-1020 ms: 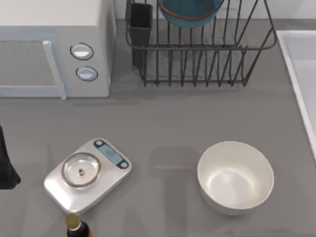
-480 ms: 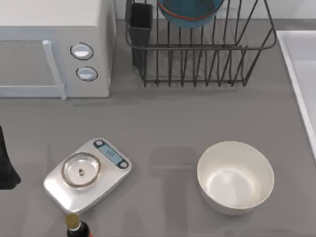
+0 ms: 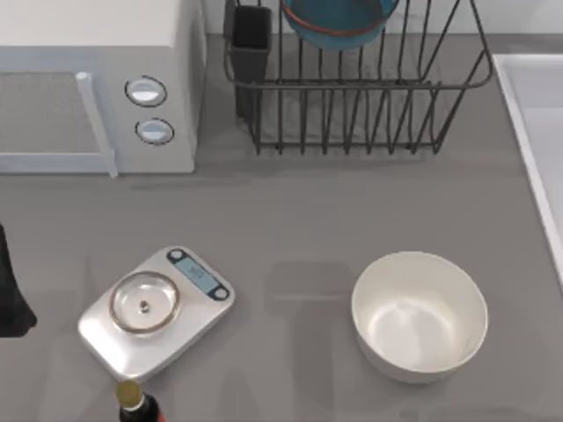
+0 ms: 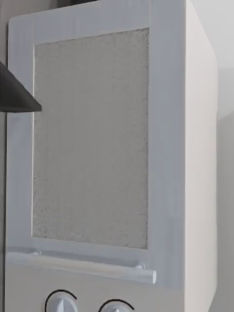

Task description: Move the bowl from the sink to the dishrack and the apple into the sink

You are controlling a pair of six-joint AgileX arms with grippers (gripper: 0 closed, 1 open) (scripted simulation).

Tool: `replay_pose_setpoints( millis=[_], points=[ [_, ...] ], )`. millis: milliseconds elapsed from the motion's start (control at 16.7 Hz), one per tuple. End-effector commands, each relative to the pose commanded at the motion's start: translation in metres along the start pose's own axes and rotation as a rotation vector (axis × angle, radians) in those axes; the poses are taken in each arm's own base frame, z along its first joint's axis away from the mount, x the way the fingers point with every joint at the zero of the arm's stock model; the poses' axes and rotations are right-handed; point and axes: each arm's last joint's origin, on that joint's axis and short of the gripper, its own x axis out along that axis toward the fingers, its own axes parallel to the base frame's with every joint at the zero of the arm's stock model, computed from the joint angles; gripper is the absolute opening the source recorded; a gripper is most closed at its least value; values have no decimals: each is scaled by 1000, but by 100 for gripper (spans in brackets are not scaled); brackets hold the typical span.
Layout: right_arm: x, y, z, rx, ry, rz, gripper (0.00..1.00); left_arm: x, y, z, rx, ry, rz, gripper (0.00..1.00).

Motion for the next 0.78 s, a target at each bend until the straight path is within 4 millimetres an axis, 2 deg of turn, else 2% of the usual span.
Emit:
replay_pose_setpoints(
  millis=[540,780],
  points=[
    [0,0,0,0,-1,1,100,0,0,0,0,0,0,100],
    [6,8,15,-2,0,7,100,0,0,0,0,0,0,100]
  ],
)
